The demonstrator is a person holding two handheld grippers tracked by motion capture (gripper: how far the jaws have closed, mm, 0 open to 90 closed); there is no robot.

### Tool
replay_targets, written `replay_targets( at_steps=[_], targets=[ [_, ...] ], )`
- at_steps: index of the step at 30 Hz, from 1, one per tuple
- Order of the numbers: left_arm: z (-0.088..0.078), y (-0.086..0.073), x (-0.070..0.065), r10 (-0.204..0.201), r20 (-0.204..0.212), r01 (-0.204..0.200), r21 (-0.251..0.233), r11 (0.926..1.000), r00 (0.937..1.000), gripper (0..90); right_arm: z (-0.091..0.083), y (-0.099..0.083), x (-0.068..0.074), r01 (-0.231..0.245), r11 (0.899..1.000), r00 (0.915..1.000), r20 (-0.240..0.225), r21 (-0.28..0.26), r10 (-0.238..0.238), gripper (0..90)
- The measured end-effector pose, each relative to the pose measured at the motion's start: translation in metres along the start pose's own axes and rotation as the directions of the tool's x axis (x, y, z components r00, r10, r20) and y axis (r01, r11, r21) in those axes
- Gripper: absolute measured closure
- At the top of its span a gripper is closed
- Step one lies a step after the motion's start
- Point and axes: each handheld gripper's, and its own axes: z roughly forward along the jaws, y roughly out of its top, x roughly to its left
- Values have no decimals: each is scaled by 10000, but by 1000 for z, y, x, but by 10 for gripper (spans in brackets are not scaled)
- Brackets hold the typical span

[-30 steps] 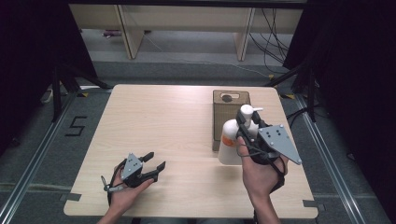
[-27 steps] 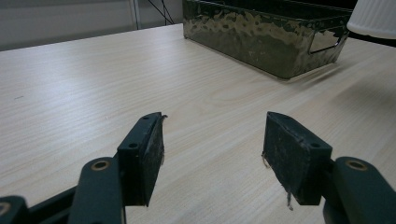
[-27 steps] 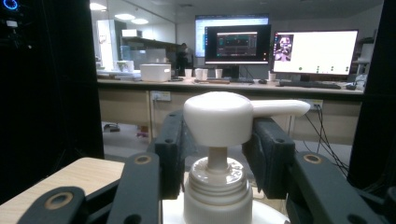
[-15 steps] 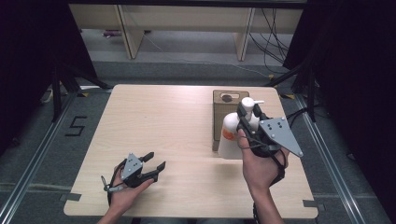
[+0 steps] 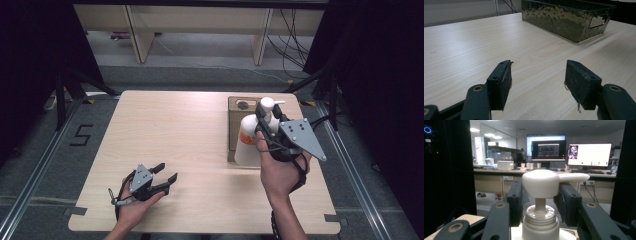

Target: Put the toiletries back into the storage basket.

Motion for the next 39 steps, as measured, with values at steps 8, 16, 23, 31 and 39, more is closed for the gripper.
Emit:
replay_targets(
  at_steps=[8,16,23,31,39],
  targets=[
    [0,0,0,-7,16,7,21,10000,10000,376,5,2,0,-33,10000,10000,50,23,33,603],
    [0,0,0,-1,20,1,50,10000,10000,375,11,3,-1,-108,9999,9999,68,8,108,603],
    [0,0,0,-41,22,41,54,10000,10000,376,16,5,-2,100,9999,9998,146,-55,-99,603],
    [1,-1,-1,-182,68,182,14,9998,9998,376,21,6,-3,26,10000,9998,218,-19,-25,603],
    [1,-1,-1,-194,77,194,22,9998,9998,376,26,6,-4,-34,10000,9997,232,88,32,603]
  ],
)
